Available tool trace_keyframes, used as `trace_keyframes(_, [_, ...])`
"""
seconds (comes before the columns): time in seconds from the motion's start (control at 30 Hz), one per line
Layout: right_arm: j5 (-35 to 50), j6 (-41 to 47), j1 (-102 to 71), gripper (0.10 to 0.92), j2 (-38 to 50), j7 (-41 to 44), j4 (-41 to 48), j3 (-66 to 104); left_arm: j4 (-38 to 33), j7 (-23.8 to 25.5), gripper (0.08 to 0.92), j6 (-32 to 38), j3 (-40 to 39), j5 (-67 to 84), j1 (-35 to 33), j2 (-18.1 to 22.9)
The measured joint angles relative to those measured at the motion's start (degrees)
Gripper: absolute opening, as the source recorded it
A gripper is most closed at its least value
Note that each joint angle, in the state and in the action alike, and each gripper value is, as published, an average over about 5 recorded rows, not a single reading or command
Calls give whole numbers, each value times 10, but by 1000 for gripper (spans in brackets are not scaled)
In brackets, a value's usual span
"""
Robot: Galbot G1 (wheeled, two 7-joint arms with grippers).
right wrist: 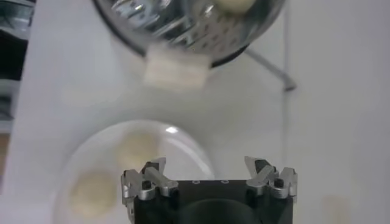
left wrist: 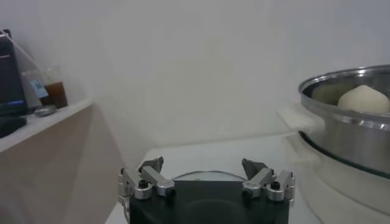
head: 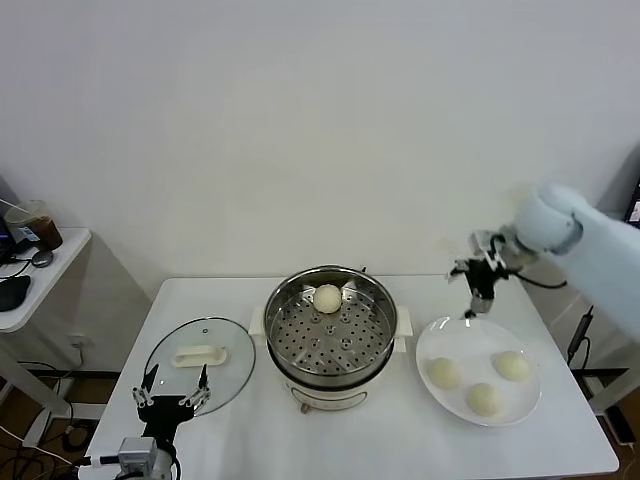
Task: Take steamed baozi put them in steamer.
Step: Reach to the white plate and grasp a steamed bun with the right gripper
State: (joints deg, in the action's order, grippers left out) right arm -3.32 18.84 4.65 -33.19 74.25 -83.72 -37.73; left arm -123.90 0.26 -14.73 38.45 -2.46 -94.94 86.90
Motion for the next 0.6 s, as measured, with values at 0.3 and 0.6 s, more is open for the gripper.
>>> trace_keyframes(0.3, [-65, 10, -101, 823, -18, -3, 9, 47, 2, 0, 823, -1, 7, -4, -5, 4])
trace_keyframes(0.6, [-104, 8, -158, 823, -47, 3, 32, 72, 8, 1, 823, -1, 5, -9, -4, 8])
